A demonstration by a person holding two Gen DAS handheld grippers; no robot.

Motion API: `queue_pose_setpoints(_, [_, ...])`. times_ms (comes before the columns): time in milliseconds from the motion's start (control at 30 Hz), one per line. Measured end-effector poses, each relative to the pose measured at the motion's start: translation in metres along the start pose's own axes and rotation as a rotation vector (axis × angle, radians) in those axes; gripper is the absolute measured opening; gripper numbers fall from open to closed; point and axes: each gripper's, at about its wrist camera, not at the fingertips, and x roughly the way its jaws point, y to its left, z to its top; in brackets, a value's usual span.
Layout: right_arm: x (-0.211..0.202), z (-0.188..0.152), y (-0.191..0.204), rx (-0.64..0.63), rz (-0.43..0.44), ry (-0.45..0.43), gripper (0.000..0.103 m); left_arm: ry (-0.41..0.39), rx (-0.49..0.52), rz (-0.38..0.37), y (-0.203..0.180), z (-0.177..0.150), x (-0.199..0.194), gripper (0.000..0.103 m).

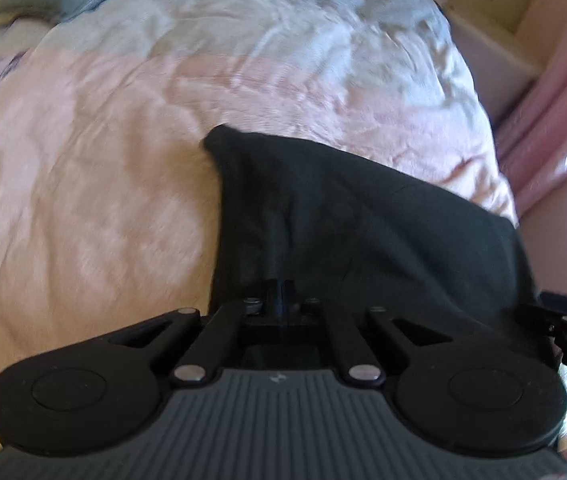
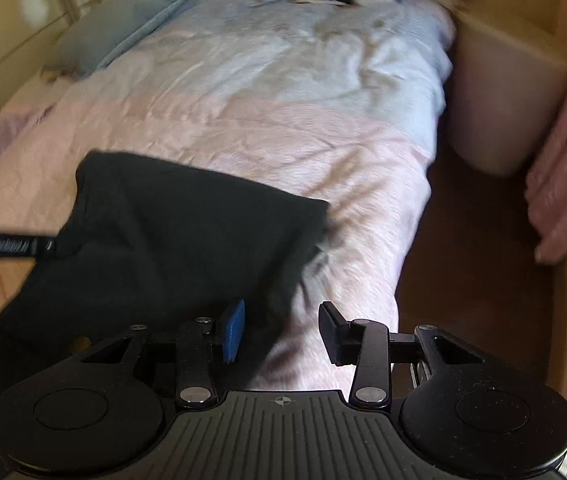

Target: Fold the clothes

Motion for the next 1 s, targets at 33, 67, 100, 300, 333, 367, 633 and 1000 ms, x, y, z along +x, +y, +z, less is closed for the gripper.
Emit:
queue_pose_setpoints(33, [-0.009, 0.000, 0.000, 0.005, -0.001, -0.007, 0.040, -0.006, 0.013, 0.042, 0.000, -0.003, -0.010, 0.002])
queue_pose_setpoints(67, [-0.019, 0.000, 0.002, 0.007, 0.002, -0.019, 0.040, -0.014, -0.001, 0.050, 0.002, -0.007, -0.022, 0.002])
queue_pose_setpoints(100, [-0.029, -0.002, 0.005, 0.006, 0.017, -0.033, 0.039, -0.023, -0.022, 0.051, 0.005, -0.010, -0.034, 0.001])
queue_pose_setpoints(300, [-0.057, -0.047, 0.038, -0.091, 0.156, 0.051, 0.039, 0.043, -0.096, -0.055, -0.018, -0.066, -0.077, 0.001])
queue_pose_setpoints(333, [-0.053, -0.057, 0.042, -0.113, 0.156, 0.108, 0.039, 0.080, -0.085, -0.018, -0.023, -0.079, -0.074, 0.001])
queue_pose_setpoints(367, [-0.053, -0.063, 0.044, -0.119, 0.155, 0.140, 0.039, 0.095, -0.089, 0.009, -0.025, -0.088, -0.076, 0.001])
queue_pose_setpoints(633, [-0.078, -0.052, 0.056, -0.106, 0.213, 0.122, 0.039, 0.098, -0.126, 0.019, -0.035, -0.083, -0.095, 0.002])
queue_pose_setpoints(1000, [-0.101, -0.033, 0.056, -0.104, 0.205, 0.272, 0.039, 0.146, -0.139, 0.151, -0.059, -0.062, -0.151, 0.007])
